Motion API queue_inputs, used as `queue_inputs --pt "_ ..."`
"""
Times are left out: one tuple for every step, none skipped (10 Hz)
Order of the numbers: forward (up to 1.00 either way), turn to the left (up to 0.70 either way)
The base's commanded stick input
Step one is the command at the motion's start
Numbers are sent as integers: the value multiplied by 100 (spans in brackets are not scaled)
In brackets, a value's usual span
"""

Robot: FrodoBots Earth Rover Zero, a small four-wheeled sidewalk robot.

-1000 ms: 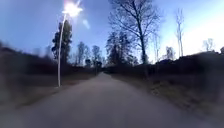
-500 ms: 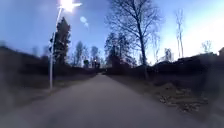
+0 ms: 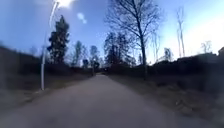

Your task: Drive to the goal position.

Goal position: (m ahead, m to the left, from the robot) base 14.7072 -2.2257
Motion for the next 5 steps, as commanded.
queue_inputs --pt "100 34" --pt "100 12" --pt "100 0" --pt "100 0" --pt "100 0"
